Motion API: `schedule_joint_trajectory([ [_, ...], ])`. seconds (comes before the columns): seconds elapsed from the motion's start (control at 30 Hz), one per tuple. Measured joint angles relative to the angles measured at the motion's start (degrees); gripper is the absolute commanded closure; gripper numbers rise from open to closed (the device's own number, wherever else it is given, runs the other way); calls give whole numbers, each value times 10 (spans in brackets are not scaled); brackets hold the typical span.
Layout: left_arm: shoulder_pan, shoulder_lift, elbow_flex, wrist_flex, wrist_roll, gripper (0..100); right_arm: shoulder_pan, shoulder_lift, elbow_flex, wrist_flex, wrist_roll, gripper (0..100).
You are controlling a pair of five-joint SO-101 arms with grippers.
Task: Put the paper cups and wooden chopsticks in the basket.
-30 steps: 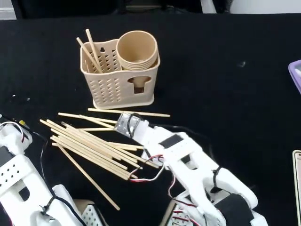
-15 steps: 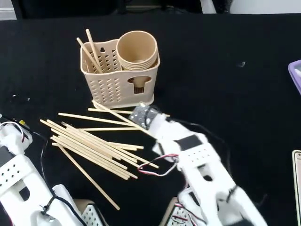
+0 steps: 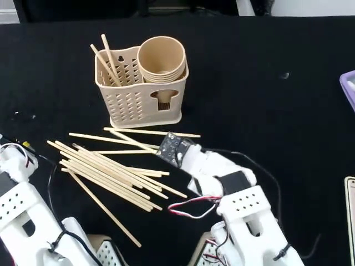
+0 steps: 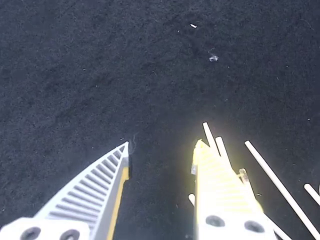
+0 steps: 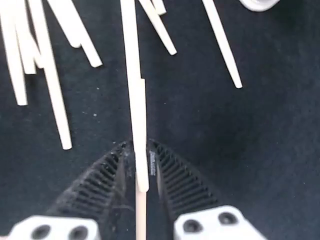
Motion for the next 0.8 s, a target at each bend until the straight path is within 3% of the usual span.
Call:
schedule_joint_trajectory([
  [0.1,0,0,0,0,0,790,4,0,18,0,1,987],
  [0.3,0,0,0,0,0,790,47,0,87,-31,71,987],
  [0.4,0,0,0,0,0,790,69,0,103,-69,74,987],
  [0.53,0,0,0,0,0,790,70,17,87,-46,55,985],
  [0.7,0,0,0,0,0,790,70,88,31,-16,53,887],
  [0.8,0,0,0,0,0,790,70,127,13,-16,53,879],
])
